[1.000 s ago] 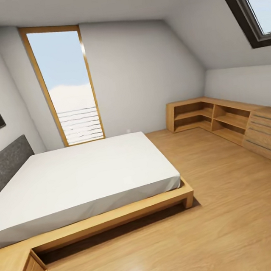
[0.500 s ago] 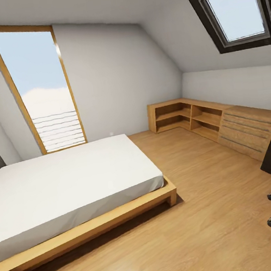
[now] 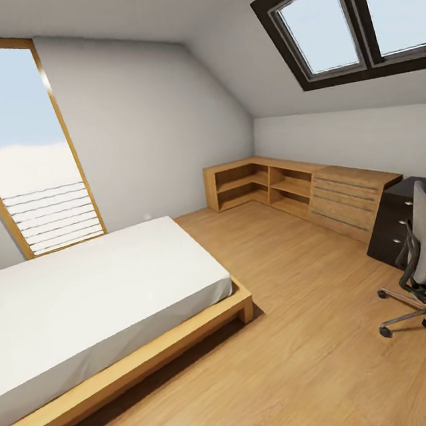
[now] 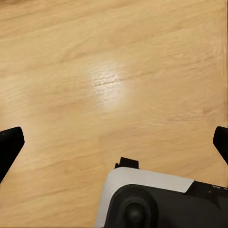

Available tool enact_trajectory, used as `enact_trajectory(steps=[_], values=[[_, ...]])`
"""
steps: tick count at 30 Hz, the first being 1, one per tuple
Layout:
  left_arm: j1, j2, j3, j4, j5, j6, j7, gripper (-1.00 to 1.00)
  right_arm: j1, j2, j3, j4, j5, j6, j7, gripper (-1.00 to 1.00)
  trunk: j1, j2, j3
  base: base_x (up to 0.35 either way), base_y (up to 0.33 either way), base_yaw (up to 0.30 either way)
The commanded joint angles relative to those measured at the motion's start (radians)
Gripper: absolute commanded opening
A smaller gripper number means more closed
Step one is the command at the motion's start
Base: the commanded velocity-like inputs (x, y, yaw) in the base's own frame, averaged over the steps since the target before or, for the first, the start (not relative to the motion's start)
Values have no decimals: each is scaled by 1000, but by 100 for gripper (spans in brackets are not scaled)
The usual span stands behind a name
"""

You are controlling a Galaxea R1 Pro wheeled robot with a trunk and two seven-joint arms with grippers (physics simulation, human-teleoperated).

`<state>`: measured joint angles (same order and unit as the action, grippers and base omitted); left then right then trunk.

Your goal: In the bedroom, organize the workspace by keeping the computer under the desk, ensuring the monitor is on the desk, placing the keyboard on the desk next to the monitor, placing the mouse on the desk next to the keyboard, moving the folder from the swivel chair onto the desk next to the mouse, stacking the notebook on top of the folder with the pen on top of the notebook, and positioning the swivel chair next to the desk.

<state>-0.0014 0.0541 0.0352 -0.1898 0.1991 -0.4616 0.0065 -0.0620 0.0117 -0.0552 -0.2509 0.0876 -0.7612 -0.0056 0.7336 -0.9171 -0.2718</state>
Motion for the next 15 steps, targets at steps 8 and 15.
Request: enact_trajectory(steps=[8, 15], values=[[0, 0, 3, 43, -1, -168, 1, 100, -1, 1, -6, 1, 9, -3, 0, 100, 0, -1, -1, 0, 0, -294], [0, -1, 3, 49, -1, -183, 1, 100, -1, 2, -6, 1, 9, -3, 1, 100, 0, -1, -1, 0, 0, -294]])
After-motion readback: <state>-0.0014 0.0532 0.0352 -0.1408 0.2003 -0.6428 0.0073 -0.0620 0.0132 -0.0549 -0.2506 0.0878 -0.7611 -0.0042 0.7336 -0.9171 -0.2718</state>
